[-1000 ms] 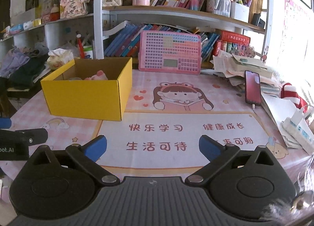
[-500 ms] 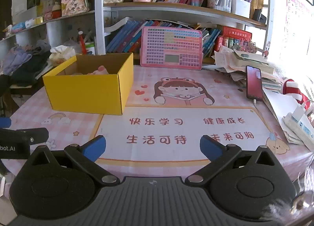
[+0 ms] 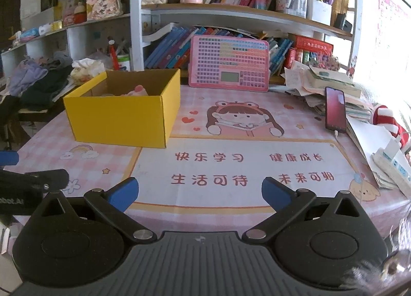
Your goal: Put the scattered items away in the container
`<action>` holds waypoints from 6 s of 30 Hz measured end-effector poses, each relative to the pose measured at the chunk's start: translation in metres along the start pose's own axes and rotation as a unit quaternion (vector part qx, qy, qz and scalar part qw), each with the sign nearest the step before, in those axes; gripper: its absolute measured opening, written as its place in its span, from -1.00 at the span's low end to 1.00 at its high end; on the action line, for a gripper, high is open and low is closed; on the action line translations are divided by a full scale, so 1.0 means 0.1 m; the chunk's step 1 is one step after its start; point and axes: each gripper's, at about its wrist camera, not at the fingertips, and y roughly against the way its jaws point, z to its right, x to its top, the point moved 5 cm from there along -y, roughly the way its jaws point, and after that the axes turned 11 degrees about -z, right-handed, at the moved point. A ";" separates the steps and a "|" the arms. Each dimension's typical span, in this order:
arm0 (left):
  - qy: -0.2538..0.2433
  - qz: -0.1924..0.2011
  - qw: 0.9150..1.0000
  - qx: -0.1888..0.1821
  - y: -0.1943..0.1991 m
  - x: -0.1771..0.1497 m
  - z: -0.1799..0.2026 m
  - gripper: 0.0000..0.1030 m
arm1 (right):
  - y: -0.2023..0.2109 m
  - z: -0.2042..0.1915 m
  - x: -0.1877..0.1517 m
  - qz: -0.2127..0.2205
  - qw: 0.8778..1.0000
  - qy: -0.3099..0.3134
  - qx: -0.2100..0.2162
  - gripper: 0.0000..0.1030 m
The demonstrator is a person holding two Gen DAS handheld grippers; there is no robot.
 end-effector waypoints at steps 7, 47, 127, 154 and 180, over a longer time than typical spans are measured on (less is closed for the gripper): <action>0.002 -0.004 1.000 -0.001 0.00 -0.01 -0.01 1.00 | 0.00 0.02 -0.01 -0.005 1.000 -0.006 0.002 1.00; -0.021 -0.024 0.999 -0.002 -0.03 -0.01 0.09 1.00 | -0.06 0.12 -0.07 -0.031 0.999 -0.025 -0.010 1.00; -0.010 -0.031 0.999 -0.004 0.00 -0.04 0.07 1.00 | -0.03 0.04 -0.04 -0.030 1.000 -0.006 -0.003 1.00; -0.019 -0.041 0.999 0.004 -0.07 -0.02 0.04 1.00 | -0.12 0.01 -0.03 -0.041 0.999 -0.001 -0.005 1.00; -0.029 -0.049 0.998 -0.002 -0.16 0.01 0.03 1.00 | -0.15 0.05 -0.02 -0.045 0.999 -0.008 -0.013 1.00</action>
